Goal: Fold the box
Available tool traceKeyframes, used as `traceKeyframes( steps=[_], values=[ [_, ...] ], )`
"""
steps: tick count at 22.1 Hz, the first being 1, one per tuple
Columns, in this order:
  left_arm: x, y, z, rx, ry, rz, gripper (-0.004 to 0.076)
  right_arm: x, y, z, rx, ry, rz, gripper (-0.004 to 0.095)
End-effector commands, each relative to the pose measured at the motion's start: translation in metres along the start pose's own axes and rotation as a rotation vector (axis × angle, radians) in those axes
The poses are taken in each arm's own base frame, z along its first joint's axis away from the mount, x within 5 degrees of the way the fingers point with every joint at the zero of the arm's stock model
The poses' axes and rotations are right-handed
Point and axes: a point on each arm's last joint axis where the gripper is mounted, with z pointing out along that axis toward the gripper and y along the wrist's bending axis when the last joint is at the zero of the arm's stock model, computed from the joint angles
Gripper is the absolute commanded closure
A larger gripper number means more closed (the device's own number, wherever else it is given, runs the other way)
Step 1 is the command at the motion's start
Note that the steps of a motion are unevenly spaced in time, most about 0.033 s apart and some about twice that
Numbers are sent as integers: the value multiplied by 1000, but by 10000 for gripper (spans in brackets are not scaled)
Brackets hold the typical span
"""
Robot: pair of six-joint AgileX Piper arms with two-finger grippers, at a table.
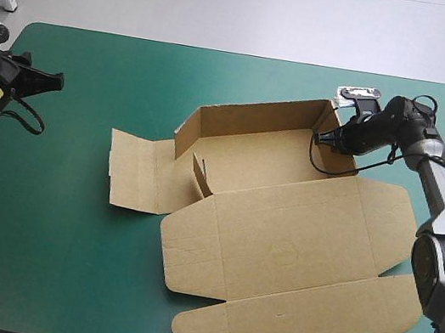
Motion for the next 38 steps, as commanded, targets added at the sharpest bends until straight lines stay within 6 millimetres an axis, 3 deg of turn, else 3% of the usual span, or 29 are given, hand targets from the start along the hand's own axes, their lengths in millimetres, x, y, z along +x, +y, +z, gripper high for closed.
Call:
traceKeyframes(
  steps=[1, 4, 7, 13, 18, 25, 32, 34, 38],
  values=[
    [-18, -1, -12, 15, -113, -6, 518, -22, 8, -40, 0, -150, 2, 911],
    [-18, -1, -12, 16, -113, -8, 518, -36, 8, -69, 7, -232, -4, 911],
    [-18, -2, -12, 25, -111, -29, 519, -53, 0, -112, -28, -341, 35, 911],
    [-11, -22, -13, 118, -36, 32, 519, -67, -7, -169, -62, -441, 58, 911],
    [1, -30, -2, 174, 76, -14, 519, -70, -4, -209, -135, -532, 62, 911],
    [12, -32, 21, 206, 156, -67, 538, -64, -10, -235, -172, -583, 81, 911],
    [33, -12, 62, 293, 250, -202, 577, -59, -2, -251, -185, -593, 60, 911],
    [38, -3, 71, 347, 255, -254, 577, -56, 2, -257, -198, -595, 53, 911],
    [46, -21, 94, 626, 242, -373, 577, -50, 14, -273, -231, -600, 25, 911]
  ],
)
